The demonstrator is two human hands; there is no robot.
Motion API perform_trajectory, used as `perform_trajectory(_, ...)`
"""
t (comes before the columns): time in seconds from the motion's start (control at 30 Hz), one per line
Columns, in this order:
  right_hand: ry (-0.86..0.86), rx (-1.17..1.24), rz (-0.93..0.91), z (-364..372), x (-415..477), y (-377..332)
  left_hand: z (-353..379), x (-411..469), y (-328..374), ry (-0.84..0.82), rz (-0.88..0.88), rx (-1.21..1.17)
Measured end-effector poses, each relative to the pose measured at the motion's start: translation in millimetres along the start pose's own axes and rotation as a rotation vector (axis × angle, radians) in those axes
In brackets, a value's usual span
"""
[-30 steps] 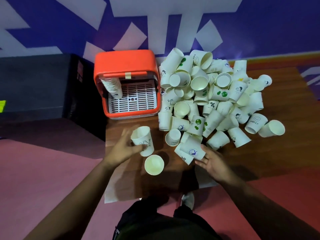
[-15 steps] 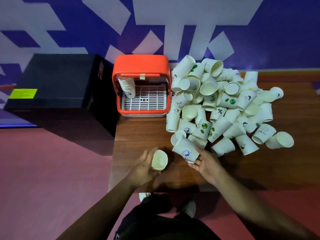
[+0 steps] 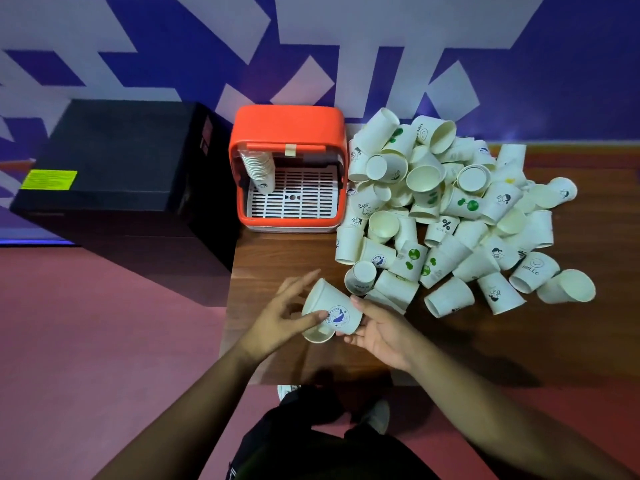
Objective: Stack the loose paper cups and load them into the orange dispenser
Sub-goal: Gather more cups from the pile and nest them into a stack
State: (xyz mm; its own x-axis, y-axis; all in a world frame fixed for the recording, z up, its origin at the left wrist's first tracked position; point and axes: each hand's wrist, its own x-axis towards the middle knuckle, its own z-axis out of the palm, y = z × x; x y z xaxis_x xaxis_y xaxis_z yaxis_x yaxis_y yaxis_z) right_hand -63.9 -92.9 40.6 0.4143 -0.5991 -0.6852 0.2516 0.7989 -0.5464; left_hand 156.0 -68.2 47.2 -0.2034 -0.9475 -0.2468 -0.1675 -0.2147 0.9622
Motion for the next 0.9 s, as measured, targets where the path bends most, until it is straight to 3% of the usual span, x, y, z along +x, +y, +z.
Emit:
perform_trajectory(0.07,0.025,-0.071,-0.012,0,6,-8,-8,4,-1,0.013,0.000,0.015)
perform_trajectory(0.13,0.186,-0.275,-0.054,-2,18,-21,-15,7,-3,0.046,0.011,0.060)
perform_trajectory(0.27,0.566,-1.049,-0.303,-18,49,-47,-24,10,-8,-0.017,0.035,0.263)
perform_trajectory(0.37,0.591,-1.406,-0.309,-20,66,-56,-21,12,-20,-0.061,0.144,0.565)
perform_trajectory(0.47,0.547,-1.656,-0.236,-19,82,-55,-13,16,-36,-0.097,0.216,0.717)
perform_trajectory(0.7,0.524,-1.846,-0.251,-18,93,-53,5,18,-69,-0.264,0.106,0.917)
perform_trajectory(0.9,0.558,-1.542,-0.349,-15,58,-68,11,22,-77,-0.255,0.058,0.931)
